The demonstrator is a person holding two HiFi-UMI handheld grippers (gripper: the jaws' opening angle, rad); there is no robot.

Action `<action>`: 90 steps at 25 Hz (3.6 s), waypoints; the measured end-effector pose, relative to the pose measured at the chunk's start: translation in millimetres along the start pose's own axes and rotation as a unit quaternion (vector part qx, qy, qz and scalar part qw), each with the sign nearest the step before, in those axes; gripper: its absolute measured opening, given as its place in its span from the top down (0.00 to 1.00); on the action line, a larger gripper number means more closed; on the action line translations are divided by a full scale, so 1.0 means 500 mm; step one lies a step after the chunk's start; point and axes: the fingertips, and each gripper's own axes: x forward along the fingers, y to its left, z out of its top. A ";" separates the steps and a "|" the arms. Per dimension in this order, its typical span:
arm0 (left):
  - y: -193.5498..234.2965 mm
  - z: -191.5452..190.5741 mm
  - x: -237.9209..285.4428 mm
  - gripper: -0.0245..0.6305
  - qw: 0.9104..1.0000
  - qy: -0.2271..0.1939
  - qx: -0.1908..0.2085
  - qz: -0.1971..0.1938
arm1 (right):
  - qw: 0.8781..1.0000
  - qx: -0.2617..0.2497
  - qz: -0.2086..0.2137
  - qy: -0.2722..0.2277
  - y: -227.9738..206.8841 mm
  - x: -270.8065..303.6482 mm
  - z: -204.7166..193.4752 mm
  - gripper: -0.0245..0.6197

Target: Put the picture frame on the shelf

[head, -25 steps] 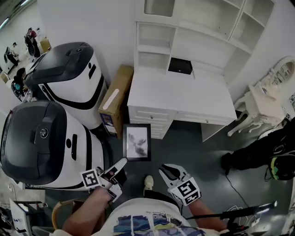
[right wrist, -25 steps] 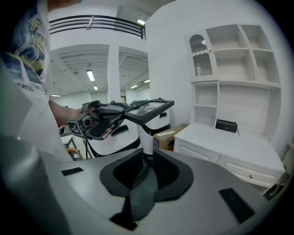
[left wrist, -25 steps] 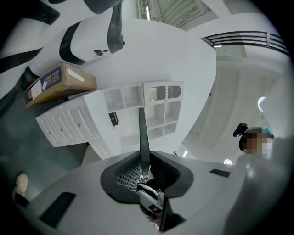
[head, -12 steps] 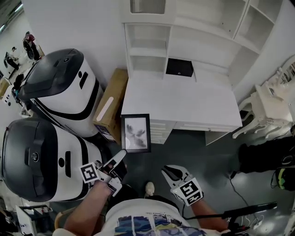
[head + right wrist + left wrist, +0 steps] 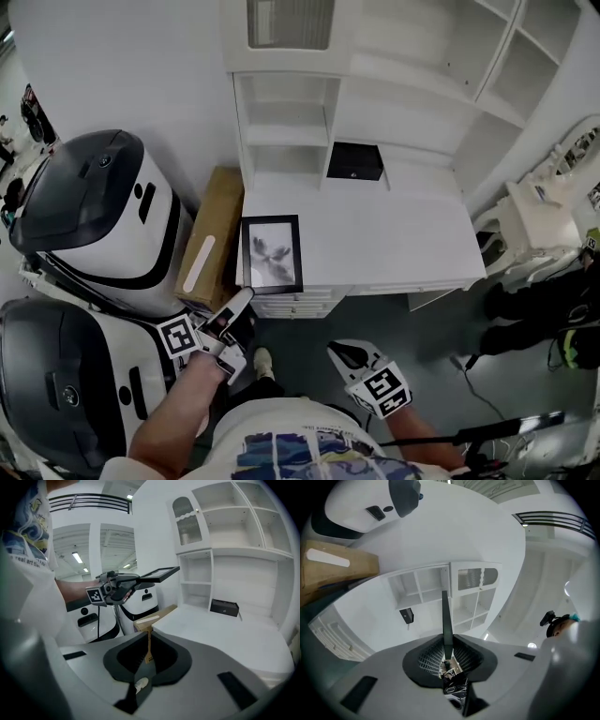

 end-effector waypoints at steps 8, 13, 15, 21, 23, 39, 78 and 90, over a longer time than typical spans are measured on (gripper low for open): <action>0.049 0.187 0.134 0.86 1.000 0.029 0.000 -0.010 | 0.999 0.009 -0.037 0.000 -0.074 0.120 0.123 0.90; 0.094 0.277 0.215 0.86 0.999 0.037 0.002 -0.016 | 0.999 0.018 -0.042 0.003 -0.094 0.177 0.142 0.90; 0.109 0.303 0.253 0.86 0.999 0.034 0.004 -0.017 | 0.999 0.017 -0.039 0.008 -0.115 0.184 0.140 0.90; 0.137 0.369 0.395 0.86 0.999 0.028 0.022 -0.015 | 0.999 0.010 -0.040 0.007 -0.233 0.196 0.168 0.90; 0.145 0.393 0.437 0.86 0.999 0.019 0.027 -0.010 | 0.999 0.003 -0.038 0.000 -0.271 0.194 0.187 0.90; 0.257 0.480 0.669 0.86 0.995 0.015 0.074 0.070 | 0.999 0.024 -0.030 -0.005 -0.454 0.174 0.181 0.90; 0.320 0.495 0.763 0.79 0.945 0.050 0.221 0.236 | 0.999 0.023 0.025 -0.011 -0.601 0.163 0.158 0.90; 0.340 0.499 0.758 0.78 0.879 0.074 0.343 0.324 | 0.999 0.032 0.035 -0.011 -0.623 0.147 0.136 0.90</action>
